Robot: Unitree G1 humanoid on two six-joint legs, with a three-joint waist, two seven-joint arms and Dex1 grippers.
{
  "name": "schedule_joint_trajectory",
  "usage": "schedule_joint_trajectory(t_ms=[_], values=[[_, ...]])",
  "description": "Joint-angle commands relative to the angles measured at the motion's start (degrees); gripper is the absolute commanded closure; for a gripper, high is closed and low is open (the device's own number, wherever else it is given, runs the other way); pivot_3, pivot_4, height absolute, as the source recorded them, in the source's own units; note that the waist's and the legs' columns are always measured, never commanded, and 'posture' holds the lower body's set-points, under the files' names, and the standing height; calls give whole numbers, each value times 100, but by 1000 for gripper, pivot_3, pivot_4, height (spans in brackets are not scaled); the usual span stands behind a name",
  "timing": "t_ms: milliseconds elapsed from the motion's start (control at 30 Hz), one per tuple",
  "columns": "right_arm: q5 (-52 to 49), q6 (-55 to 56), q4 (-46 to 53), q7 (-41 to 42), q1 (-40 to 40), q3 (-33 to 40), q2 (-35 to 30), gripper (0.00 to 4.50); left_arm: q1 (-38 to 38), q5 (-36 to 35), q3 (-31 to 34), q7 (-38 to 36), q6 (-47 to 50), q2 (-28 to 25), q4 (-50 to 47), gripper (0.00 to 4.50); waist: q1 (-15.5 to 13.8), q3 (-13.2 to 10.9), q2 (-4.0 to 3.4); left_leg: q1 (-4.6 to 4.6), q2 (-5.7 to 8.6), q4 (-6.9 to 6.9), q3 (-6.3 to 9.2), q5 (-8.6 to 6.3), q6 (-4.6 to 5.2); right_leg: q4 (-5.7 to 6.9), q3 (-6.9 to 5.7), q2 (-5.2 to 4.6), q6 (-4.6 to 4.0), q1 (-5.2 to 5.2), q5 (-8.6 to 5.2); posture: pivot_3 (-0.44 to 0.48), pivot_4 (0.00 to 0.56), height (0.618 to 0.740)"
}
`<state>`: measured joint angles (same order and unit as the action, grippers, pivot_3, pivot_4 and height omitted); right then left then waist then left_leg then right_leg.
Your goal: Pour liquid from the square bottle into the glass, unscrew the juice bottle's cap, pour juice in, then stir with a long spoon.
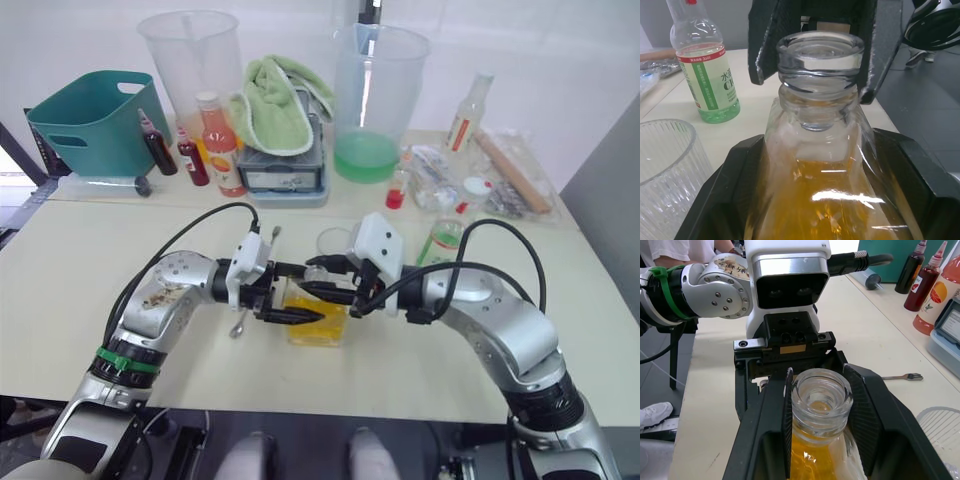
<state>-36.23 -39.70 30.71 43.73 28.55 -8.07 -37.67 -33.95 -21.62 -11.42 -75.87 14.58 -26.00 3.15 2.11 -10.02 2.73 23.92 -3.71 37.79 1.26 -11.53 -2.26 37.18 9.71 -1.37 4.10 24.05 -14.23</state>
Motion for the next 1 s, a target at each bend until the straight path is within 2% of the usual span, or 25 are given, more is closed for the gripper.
schedule_joint_trajectory(t_ms=[33,300,367,533,700,833,1000], values=[[-200,9,103,2,111,288,111,3426,-43,138,-141,56,-176,74,-32,1708,0,0,0,0,0,0,0,0,0,0,0,0,0,0,0,0,150,727],[-1218,-665,183,-310,389,891,450,3426,-63,297,-421,-112,-92,5,122,1708,12,-1,-1,13,0,0,3,0,0,0,-2,1,-3,11,3,0,150,727],[-1198,-688,191,-335,447,941,430,3426,-77,358,-480,-117,-172,50,226,1708,12,-1,-2,18,0,0,6,0,0,0,-5,0,-4,13,3,0,150,727],[-1030,-628,287,-176,543,934,197,3426,-91,401,-519,-179,-358,146,383,1708,-48,8,-14,12,2,2,15,0,0,-9,-14,0,1,-4,1,0,150,727],[-1436,-780,387,-221,662,1250,50,3426,-66,423,-564,-204,-441,161,412,1708,-95,9,-18,14,3,3,16,0,0,-9,-15,-2,12,-4,-6,0,150,727],[-1870,-941,425,-274,568,1670,-240,3426,-83,426,-583,-224,-501,190,490,1708,-125,10,-18,14,4,3,16,0,0,-10,-15,-2,12,-4,-6,0,150,727],[-2412,-1159,559,-359,-164,2580,-841,3426,-202,409,-595,-298,-602,275,689,1708,-149,12,-21,14,6,3,19,0,0,-12,-16,-4,11,-9,-7,0,150,727]])
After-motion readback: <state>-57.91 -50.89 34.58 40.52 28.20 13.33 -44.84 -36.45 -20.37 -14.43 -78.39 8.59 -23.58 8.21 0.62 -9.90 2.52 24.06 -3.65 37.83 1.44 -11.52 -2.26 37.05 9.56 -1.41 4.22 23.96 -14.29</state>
